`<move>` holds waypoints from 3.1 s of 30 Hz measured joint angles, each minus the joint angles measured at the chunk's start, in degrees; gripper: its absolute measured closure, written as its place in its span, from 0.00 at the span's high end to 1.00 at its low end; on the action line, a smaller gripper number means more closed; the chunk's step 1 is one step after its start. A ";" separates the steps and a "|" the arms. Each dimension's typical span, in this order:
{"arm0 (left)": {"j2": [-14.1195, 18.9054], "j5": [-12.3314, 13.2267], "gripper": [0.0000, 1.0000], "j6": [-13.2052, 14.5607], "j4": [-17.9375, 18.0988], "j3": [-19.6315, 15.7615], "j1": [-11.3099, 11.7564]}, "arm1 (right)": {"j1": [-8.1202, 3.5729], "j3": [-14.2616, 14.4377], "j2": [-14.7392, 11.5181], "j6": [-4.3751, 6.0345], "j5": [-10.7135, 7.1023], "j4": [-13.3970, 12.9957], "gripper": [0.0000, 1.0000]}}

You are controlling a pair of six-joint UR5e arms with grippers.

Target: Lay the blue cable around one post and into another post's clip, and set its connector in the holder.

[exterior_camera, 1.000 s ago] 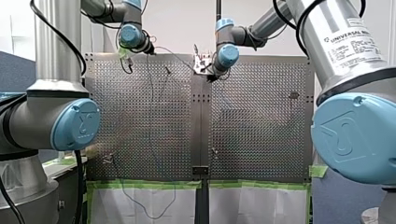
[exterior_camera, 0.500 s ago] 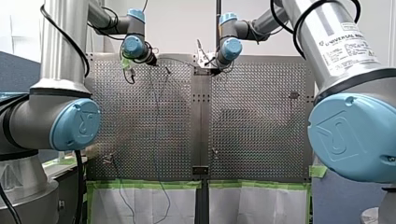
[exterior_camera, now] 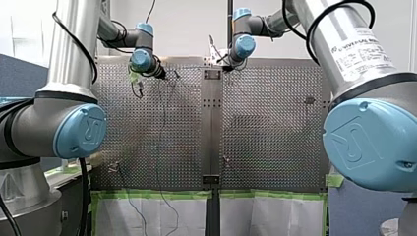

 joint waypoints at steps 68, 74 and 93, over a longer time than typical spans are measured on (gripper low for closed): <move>-6.28 -1.46 1.00 4.45 -0.17 -0.08 -2.96 | -5.27 9.10 -0.93 4.08 12.52 -21.11 0.00; -6.28 -1.46 1.00 4.45 -0.17 -0.08 -3.06 | -6.10 12.44 1.45 4.42 12.62 -24.45 0.00; -6.29 -1.46 1.00 4.48 -0.16 -0.08 -3.26 | -8.84 22.04 10.97 6.10 14.54 -34.06 0.00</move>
